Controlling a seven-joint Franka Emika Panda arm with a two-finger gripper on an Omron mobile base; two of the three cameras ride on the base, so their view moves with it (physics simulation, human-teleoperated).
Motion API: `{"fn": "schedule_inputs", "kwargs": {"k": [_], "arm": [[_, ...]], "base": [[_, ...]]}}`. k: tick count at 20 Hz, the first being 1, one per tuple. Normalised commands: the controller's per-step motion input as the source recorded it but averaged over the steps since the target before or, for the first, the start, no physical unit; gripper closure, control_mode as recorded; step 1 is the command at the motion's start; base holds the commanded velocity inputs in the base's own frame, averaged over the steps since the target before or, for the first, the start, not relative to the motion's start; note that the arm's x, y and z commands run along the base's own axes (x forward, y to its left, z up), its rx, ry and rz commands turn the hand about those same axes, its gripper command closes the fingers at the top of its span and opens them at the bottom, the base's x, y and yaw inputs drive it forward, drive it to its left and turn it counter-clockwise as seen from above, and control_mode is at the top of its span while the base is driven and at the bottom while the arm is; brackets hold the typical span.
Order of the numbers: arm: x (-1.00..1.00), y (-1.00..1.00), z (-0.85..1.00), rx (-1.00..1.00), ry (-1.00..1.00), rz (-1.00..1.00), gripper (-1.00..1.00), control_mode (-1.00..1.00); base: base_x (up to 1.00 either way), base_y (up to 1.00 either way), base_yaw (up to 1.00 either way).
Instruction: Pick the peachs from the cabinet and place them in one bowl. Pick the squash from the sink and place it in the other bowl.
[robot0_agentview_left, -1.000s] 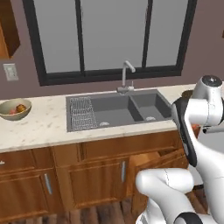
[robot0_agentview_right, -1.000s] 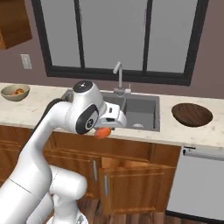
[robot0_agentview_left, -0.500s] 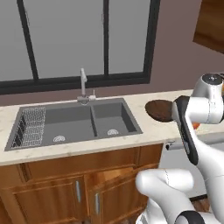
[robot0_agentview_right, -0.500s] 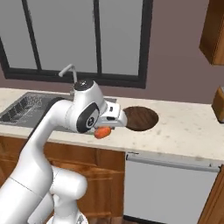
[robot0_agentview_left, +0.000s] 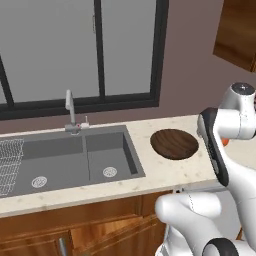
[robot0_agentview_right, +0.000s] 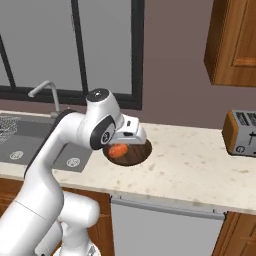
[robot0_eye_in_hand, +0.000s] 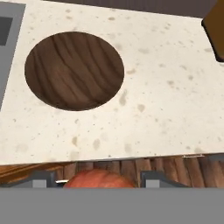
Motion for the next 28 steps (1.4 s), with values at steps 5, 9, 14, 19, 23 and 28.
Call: {"fn": "schedule_inputs", "kwargs": {"k": [5, 9, 14, 19, 23, 28], "arm": [[0.00, 0.00, 0.00, 0.00, 0.00, 0.00, 1.00, 1.00], [0.00, 0.00, 0.00, 0.00, 0.00, 0.00, 1.00, 1.00], [0.00, 0.00, 0.00, 0.00, 0.00, 0.00, 1.00, 1.00], [0.00, 0.00, 0.00, 0.00, 0.00, 0.00, 1.00, 1.00], [0.00, 0.00, 0.00, 0.00, 0.00, 0.00, 1.00, 1.00], [0.13, 0.10, -0.11, 0.00, 0.00, 0.00, 1.00, -1.00]], "base": [[0.45, 0.00, 0.00], [0.86, 0.06, -0.08], [0.20, 0.00, -0.04], [0.00, 0.00, 0.00], [0.00, 0.00, 0.00], [0.00, 0.00, 0.00]]}}
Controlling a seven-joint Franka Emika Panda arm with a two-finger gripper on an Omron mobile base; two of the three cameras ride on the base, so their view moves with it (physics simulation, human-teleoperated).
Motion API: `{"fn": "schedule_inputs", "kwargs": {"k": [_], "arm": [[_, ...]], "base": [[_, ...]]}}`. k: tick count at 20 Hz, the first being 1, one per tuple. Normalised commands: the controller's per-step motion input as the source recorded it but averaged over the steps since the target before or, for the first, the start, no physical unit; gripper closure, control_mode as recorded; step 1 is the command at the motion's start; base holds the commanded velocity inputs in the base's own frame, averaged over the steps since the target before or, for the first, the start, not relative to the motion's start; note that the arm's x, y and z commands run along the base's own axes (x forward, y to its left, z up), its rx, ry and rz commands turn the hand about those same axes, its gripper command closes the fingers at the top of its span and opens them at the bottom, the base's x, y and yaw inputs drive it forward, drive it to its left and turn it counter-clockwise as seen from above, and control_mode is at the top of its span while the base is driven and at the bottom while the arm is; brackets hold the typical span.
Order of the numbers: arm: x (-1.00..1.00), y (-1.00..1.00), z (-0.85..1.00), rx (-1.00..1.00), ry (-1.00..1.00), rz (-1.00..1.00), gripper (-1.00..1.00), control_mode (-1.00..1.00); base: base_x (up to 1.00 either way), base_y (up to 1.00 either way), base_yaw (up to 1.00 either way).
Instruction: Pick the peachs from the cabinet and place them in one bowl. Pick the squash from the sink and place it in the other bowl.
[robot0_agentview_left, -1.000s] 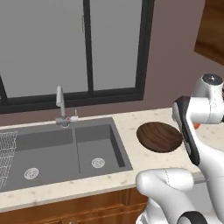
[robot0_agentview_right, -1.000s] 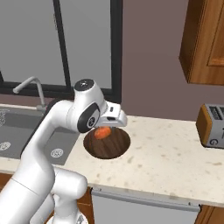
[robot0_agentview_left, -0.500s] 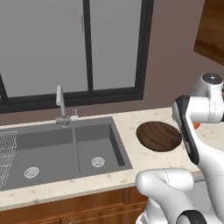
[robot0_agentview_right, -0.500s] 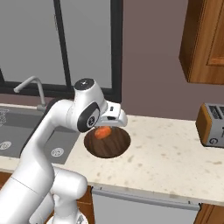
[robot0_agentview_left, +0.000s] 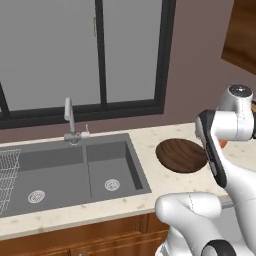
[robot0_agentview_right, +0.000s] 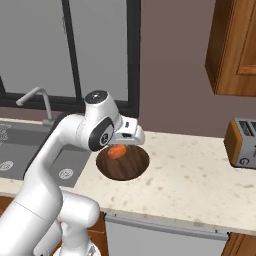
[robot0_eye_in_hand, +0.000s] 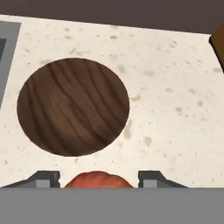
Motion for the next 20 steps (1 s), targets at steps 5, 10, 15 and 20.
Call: {"fn": "schedule_inputs", "kwargs": {"k": [5, 10, 15, 20], "arm": [[0.45, 0.36, -0.07, 0.00, 0.00, 0.00, 1.00, -1.00], [0.61, 0.04, -0.08, 0.00, 0.01, 0.00, 1.00, -1.00], [0.48, 0.01, -0.24, 0.02, 0.00, 0.00, 1.00, -1.00], [0.00, 0.05, -0.61, 0.06, 0.03, 0.00, 1.00, -1.00]], "base": [[0.00, 0.00, 0.00], [0.00, 0.00, 0.00], [0.00, 0.00, 0.00], [0.00, 0.00, 0.00]]}}
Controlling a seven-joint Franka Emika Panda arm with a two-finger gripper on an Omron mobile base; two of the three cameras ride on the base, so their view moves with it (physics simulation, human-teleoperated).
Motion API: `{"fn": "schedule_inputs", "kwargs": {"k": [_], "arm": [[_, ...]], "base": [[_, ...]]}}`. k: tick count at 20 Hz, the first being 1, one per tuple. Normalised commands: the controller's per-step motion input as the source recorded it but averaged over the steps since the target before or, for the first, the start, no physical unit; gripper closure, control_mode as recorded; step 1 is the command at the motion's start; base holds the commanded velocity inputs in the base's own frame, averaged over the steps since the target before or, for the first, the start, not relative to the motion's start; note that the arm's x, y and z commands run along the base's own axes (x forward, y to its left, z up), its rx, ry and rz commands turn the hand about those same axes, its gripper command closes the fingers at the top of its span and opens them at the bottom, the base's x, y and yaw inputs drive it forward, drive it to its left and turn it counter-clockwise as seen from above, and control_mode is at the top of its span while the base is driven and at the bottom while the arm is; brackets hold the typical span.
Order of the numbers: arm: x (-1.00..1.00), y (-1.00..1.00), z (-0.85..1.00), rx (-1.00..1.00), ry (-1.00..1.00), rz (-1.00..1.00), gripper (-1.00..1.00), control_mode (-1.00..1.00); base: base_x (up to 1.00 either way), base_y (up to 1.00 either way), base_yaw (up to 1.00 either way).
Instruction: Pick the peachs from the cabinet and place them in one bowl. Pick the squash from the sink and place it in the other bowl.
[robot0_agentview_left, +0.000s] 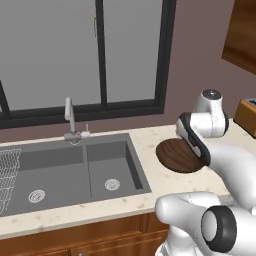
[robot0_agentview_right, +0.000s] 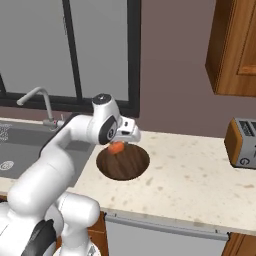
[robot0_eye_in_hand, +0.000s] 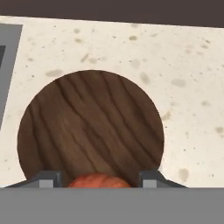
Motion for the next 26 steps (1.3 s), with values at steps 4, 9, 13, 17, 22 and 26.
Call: {"fn": "schedule_inputs", "kwargs": {"k": [4, 9, 13, 17, 22, 26], "arm": [[0.00, 0.00, -0.60, 0.04, 0.00, 0.00, 1.00, -1.00], [0.00, 0.04, -0.35, 0.02, 0.00, 0.00, 1.00, -1.00], [0.03, 0.13, -0.22, 0.00, 0.00, 0.00, 1.00, -1.00], [0.24, 0.09, -0.14, 0.00, -0.01, 0.00, 1.00, -1.00], [0.43, 0.01, -0.10, 0.00, 0.00, 0.00, 1.00, -1.00], [0.40, 0.00, -0.15, 0.00, 0.00, 0.00, 1.00, -1.00]], "base": [[0.00, 0.00, 0.00], [0.00, 0.00, 0.00], [0.00, 0.00, 0.00], [0.00, 0.00, 0.00], [0.00, 0.00, 0.00], [0.00, 0.00, 0.00]]}}
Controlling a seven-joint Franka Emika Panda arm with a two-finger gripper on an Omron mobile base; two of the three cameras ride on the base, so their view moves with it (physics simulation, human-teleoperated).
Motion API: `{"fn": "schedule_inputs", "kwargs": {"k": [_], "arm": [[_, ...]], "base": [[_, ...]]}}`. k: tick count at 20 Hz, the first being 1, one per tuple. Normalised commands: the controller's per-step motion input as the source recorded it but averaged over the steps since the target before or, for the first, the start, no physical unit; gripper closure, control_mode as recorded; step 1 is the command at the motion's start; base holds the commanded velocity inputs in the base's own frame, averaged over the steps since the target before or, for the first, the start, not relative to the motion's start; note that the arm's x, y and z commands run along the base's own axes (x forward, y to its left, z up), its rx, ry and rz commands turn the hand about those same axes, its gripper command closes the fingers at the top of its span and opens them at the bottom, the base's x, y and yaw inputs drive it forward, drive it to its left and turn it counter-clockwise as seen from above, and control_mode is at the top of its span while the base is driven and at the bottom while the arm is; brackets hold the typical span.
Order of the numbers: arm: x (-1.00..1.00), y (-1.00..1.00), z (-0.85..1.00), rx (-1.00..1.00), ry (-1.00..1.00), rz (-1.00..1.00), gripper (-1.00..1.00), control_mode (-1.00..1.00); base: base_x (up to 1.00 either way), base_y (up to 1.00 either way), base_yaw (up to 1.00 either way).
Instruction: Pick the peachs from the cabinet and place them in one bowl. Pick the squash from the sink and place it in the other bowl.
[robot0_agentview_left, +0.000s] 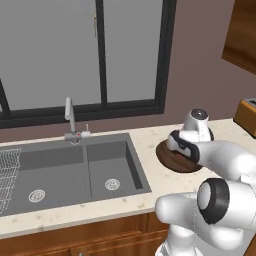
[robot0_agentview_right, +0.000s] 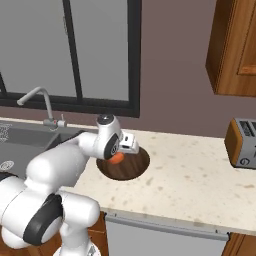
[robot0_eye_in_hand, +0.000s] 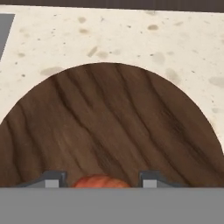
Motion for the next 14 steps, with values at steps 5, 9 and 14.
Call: {"fn": "schedule_inputs", "kwargs": {"k": [5, 9, 14], "arm": [[0.05, 0.00, -0.36, 0.00, 0.00, 0.00, 1.00, -1.00], [0.00, 0.00, -0.42, 0.00, 0.00, 0.00, 1.00, -1.00], [0.00, 0.00, -0.15, 0.00, 0.00, 0.00, 1.00, -1.00]], "base": [[0.00, 0.00, 0.00], [0.00, 0.00, 0.00], [0.00, 0.00, 0.00]]}}
